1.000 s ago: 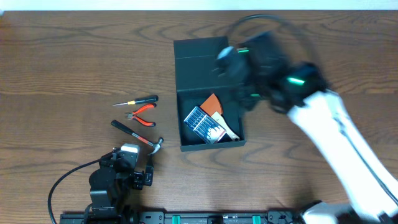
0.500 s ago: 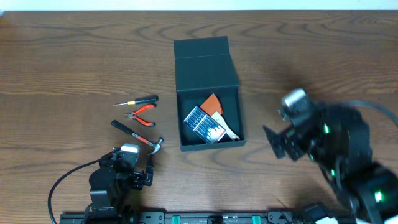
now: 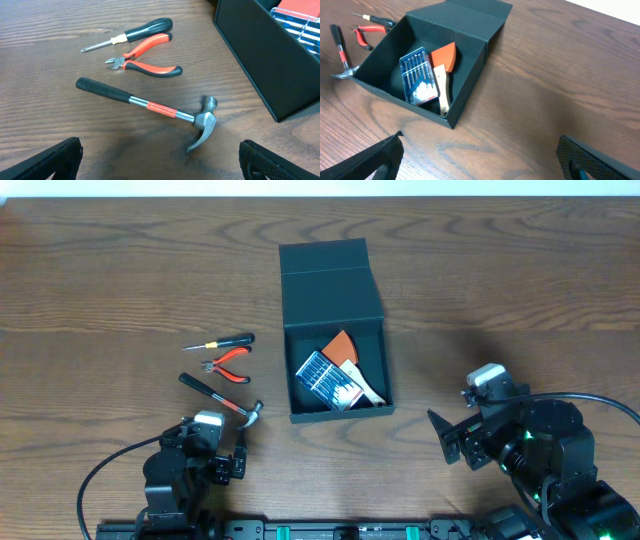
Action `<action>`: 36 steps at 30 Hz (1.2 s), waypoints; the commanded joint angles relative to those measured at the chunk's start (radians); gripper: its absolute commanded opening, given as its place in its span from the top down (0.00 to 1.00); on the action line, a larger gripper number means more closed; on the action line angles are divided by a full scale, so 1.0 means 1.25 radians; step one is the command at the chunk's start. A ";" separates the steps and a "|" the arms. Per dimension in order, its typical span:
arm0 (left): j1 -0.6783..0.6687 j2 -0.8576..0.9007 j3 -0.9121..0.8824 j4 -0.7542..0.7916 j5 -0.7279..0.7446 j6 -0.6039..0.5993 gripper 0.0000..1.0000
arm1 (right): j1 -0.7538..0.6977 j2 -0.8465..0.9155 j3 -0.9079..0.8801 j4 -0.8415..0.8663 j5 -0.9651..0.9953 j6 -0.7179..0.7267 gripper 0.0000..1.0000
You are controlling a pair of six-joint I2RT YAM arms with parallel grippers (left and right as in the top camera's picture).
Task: Pack container
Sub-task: 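Release the case and retract the right arm to rest, then reach the left gripper to the claw hammer and grasp its handle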
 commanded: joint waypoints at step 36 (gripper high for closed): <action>-0.002 0.333 0.421 -0.007 0.041 -0.109 0.01 | -0.007 -0.004 -0.004 -0.025 -0.012 0.031 0.01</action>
